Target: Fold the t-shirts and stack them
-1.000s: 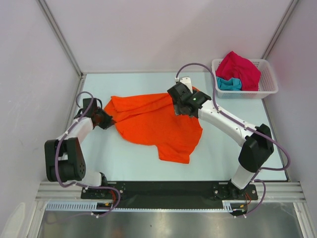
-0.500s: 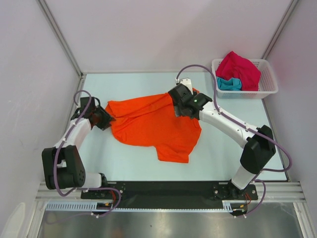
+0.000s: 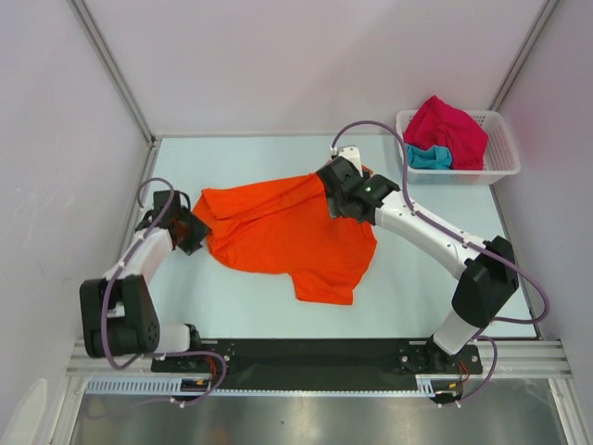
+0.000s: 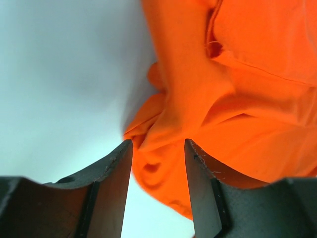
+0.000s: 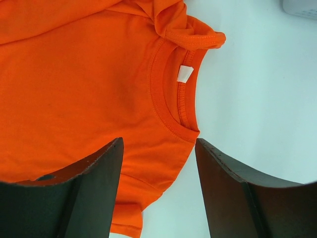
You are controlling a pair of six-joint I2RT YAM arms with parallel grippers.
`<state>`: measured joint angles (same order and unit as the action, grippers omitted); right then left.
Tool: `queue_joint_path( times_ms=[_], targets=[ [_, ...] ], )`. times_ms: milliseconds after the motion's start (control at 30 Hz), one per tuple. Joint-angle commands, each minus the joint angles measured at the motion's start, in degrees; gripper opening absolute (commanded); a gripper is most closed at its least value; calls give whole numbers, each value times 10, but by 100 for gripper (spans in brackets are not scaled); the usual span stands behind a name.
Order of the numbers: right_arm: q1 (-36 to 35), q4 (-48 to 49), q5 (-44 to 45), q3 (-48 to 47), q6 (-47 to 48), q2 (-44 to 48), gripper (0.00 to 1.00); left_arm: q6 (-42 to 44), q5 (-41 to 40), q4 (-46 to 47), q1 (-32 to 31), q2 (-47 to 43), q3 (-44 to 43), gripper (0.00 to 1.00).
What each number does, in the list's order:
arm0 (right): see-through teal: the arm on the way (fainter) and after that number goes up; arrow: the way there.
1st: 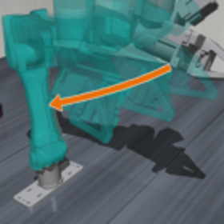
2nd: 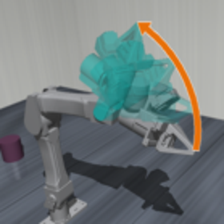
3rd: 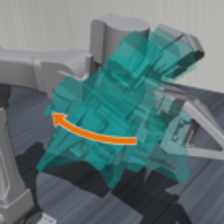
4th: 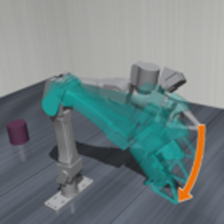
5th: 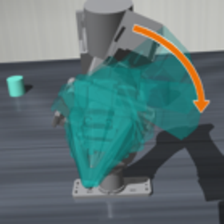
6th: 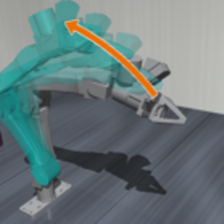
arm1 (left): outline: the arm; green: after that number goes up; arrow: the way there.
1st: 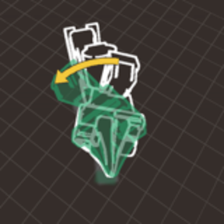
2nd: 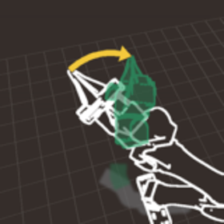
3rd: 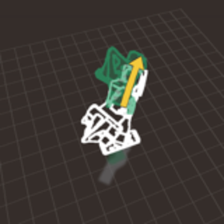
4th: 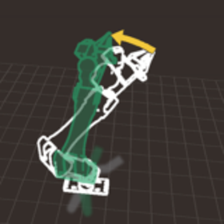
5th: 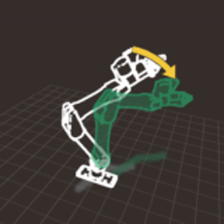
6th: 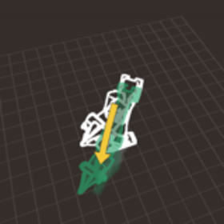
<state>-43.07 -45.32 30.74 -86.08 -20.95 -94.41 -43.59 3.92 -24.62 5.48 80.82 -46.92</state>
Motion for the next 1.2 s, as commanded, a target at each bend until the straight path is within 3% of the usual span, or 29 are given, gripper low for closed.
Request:
queue_joint_path(
  times_ms=[0,133,533,1167],
  targets=[
    [-4,13,-1,8,-1,17,64,-26,-100,-2,-3,-114,38,52],
    [-6,16,-3,7,-3,14,64,-38,-126,-1,-2,-134,58,52],
    [-4,9,11,21,3,25,63,-48,-96,39,1,-56,75,51],
    [-3,-6,21,-16,14,-9,62,-57,-45,105,4,57,32,51]
  ],
)
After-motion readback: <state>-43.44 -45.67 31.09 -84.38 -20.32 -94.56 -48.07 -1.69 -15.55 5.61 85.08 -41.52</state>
